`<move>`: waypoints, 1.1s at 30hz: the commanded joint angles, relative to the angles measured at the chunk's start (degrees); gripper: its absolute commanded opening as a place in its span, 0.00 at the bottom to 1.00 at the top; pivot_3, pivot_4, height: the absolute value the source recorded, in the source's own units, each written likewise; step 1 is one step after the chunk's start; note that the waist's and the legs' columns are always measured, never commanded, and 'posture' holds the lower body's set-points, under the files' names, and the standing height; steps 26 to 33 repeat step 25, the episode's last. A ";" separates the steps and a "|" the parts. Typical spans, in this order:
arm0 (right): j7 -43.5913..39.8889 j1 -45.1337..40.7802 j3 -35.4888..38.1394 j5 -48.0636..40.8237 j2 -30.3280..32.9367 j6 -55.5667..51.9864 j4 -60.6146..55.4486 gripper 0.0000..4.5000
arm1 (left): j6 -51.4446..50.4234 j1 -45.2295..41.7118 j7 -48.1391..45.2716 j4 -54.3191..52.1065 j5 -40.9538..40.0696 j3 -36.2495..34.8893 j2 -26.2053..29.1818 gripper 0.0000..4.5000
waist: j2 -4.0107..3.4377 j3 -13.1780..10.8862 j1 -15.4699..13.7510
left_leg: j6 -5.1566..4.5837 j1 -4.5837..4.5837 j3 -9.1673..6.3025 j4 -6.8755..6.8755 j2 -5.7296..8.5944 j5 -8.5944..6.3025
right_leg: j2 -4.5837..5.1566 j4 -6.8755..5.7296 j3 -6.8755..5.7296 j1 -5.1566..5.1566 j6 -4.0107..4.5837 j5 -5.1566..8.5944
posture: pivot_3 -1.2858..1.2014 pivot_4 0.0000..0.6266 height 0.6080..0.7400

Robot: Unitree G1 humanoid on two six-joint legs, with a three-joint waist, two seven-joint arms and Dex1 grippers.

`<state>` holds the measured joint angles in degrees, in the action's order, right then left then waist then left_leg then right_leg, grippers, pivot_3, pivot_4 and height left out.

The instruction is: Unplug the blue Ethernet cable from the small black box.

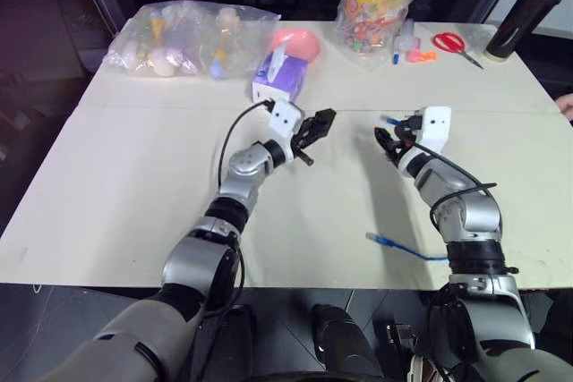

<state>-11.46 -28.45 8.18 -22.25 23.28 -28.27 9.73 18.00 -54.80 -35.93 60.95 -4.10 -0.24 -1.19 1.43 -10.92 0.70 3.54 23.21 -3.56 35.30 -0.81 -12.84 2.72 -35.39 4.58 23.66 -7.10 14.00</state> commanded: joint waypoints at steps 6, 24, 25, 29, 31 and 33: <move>0.04 13.15 1.81 -4.94 -1.33 -12.01 -24.99 0.92 | 2.78 2.18 -0.24 -0.06 2.35 1.43 1.66 0.11 | -0.03 0.02 0.43 | 0.00 -0.04 -0.04 -0.03 -0.01 0.00 | -0.02 -0.04 -0.02 -0.01 0.00 0.00 | 0.52 0.24 0.99; -0.01 21.27 5.57 -6.24 -2.09 -14.01 -33.38 0.93 | -26.63 19.28 -13.13 -41.40 -5.73 1.34 16.05 0.95 | -0.07 0.04 0.46 | 0.00 -0.35 -0.06 -0.09 -0.07 0.00 | -0.04 -0.12 -0.02 -0.25 0.04 0.00 | 0.52 0.24 0.99; -0.43 21.84 5.78 -6.41 -1.97 -13.66 -33.80 0.93 | -30.98 21.07 -13.31 -45.18 -6.94 1.16 17.54 0.95 | -0.07 0.04 0.46 | 0.00 -0.37 -0.05 -0.07 -0.07 0.00 | -0.04 -0.12 -0.02 -0.27 0.04 0.00 | 0.52 0.24 0.99; -0.43 21.84 5.78 -6.41 -1.97 -13.66 -33.80 0.93 | -30.98 21.07 -13.31 -45.18 -6.94 1.16 17.54 0.95 | -0.07 0.04 0.46 | 0.00 -0.37 -0.05 -0.07 -0.07 0.00 | -0.04 -0.12 -0.02 -0.27 0.04 0.00 | 0.52 0.24 0.99; -0.43 21.84 5.78 -6.41 -1.97 -13.66 -33.80 0.93 | -30.98 21.07 -13.31 -45.18 -6.94 1.16 17.54 0.95 | -0.07 0.04 0.46 | 0.00 -0.37 -0.05 -0.07 -0.07 0.00 | -0.04 -0.12 -0.02 -0.27 0.04 0.00 | 0.52 0.24 0.99; -0.43 21.84 5.78 -6.41 -1.97 -13.66 -33.80 0.93 | -30.98 21.07 -13.31 -45.18 -6.94 1.16 17.54 0.95 | -0.07 0.04 0.46 | 0.00 -0.37 -0.05 -0.07 -0.07 0.00 | -0.04 -0.12 -0.02 -0.27 0.04 0.00 | 0.52 0.24 0.99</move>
